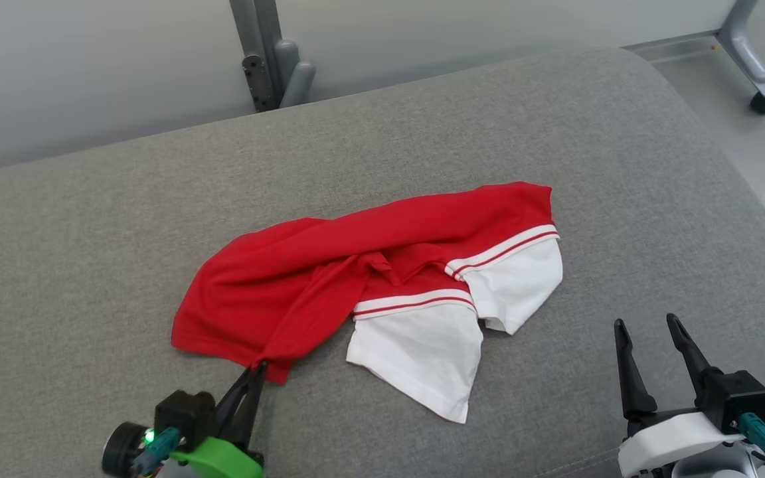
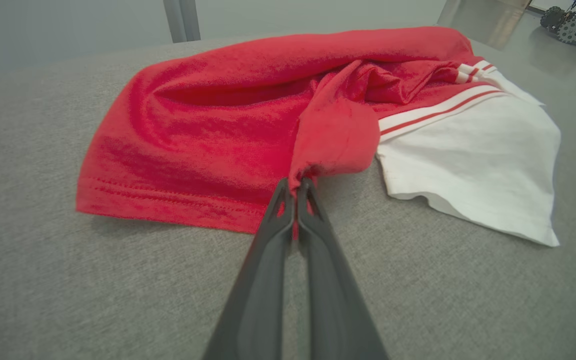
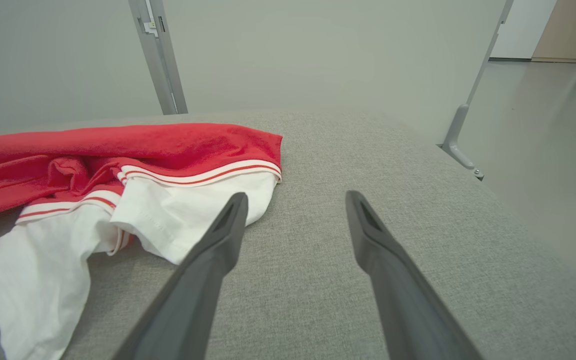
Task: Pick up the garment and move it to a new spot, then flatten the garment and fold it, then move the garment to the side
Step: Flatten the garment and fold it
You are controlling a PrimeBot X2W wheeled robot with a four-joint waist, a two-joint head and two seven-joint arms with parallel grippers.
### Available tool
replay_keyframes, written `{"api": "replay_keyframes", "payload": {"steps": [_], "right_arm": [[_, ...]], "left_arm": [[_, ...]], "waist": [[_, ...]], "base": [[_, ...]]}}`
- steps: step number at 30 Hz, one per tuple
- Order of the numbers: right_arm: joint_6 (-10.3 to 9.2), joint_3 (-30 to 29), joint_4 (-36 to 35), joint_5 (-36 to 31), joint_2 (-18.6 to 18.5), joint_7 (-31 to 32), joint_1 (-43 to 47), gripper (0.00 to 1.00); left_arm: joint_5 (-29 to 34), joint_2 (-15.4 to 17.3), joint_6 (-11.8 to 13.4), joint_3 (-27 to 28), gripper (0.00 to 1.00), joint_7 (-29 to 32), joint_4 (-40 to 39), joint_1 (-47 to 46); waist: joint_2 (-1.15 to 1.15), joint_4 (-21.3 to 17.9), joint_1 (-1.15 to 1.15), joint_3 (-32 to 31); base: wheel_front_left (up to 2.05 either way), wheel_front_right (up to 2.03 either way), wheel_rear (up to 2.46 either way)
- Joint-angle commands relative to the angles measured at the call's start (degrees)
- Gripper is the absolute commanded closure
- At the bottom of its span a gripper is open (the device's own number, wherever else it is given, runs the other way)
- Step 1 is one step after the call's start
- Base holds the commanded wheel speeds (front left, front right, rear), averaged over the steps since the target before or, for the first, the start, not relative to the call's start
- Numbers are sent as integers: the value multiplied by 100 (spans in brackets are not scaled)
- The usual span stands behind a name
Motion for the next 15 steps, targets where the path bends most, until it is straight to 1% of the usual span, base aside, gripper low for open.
{"api": "replay_keyframes", "payload": {"steps": [1,5,8,12,15], "right_arm": [[-8,-7,9,-40,-13,-2,63,0],[-8,-5,27,-74,-13,-2,89,0],[-8,8,45,-98,-13,-2,110,0],[-8,6,53,-120,-14,-2,132,0],[-8,-7,54,-124,-14,-2,142,0]], "left_arm": [[-49,181,75,83,100,12,-211,237],[-239,501,273,328,100,127,-894,828],[-284,710,488,513,100,194,-1211,1199],[-396,861,738,757,100,159,-1325,1582],[-457,895,827,890,100,109,-1283,1732]], "waist": [[19,182,0,-100],[19,381,0,-188],[19,513,0,-237],[19,626,0,-278],[19,696,0,-284]], "base": [[0,0,0],[0,0,0],[0,0,0],[0,0,0],[0,0,0]]}}
